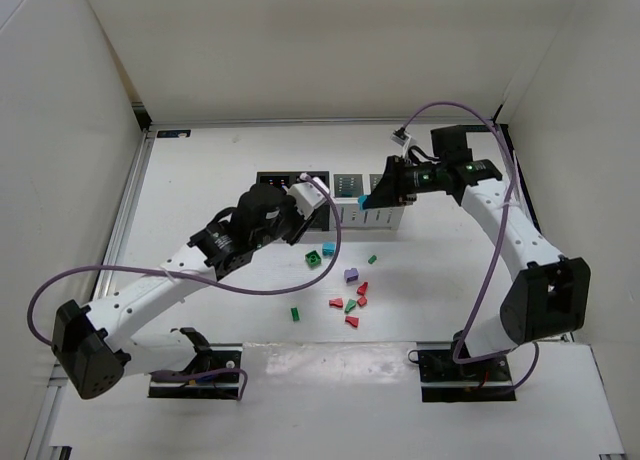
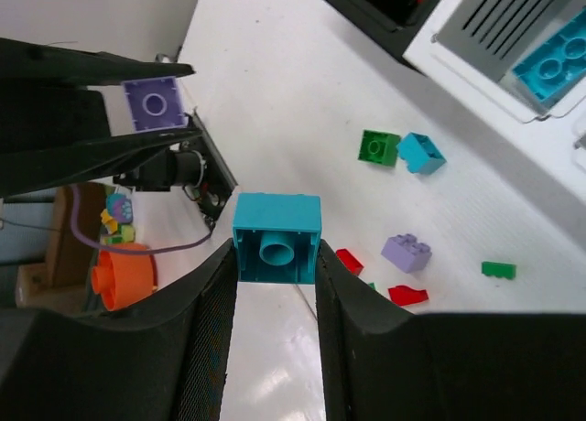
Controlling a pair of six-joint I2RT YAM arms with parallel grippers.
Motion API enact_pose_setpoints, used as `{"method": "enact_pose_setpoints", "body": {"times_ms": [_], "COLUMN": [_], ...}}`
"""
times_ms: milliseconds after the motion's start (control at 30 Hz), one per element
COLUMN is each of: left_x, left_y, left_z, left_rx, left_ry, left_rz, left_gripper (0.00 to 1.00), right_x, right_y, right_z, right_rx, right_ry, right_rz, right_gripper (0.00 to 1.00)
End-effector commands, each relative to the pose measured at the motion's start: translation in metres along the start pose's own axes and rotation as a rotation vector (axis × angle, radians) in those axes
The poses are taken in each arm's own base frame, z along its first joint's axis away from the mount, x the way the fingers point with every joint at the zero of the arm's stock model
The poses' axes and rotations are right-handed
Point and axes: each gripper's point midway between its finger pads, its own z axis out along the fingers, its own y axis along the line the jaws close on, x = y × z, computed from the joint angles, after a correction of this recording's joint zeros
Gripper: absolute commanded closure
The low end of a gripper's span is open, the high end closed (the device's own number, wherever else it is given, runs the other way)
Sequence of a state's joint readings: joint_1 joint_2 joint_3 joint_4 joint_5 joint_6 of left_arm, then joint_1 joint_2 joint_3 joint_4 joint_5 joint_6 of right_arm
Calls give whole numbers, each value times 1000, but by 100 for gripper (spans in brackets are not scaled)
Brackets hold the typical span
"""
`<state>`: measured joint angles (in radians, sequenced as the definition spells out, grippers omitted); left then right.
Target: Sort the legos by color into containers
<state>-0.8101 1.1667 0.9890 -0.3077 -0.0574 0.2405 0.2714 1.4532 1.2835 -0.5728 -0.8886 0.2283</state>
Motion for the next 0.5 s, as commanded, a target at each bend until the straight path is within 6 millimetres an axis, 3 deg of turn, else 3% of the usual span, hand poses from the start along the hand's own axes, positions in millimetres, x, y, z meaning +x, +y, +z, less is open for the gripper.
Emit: {"method": "enact_pose_setpoints", "body": {"times_ms": [0,67,200,267,400,467], "left_x": [1,6,6,9,5,8], "left_y": [15,25,43,53,63,69], "left_z": [0,3,8,11,9,8], "left_rx": [-65,-85,-120,-140,-157,-167], "left_ry": [-12,-2,-1,10,12,23], "left_rz": [-75,-107,-158,-175,-198,-225], "left_gripper": [99,99,99,99,99,99], "right_x": [-21,-27,-37,-45,-64,-61], "right_y": [-6,-22,-32,-52,-63,-78], "right_z": [-2,1,17,27,37,42], "right_rx": [56,122,223,308,376,431], "right_ry": [-36,-47,-12,-1,-2,21], "right_rz": [-51,-54,-115,-110,-112,-102], "right_gripper": [100,100,100,100,100,100]}}
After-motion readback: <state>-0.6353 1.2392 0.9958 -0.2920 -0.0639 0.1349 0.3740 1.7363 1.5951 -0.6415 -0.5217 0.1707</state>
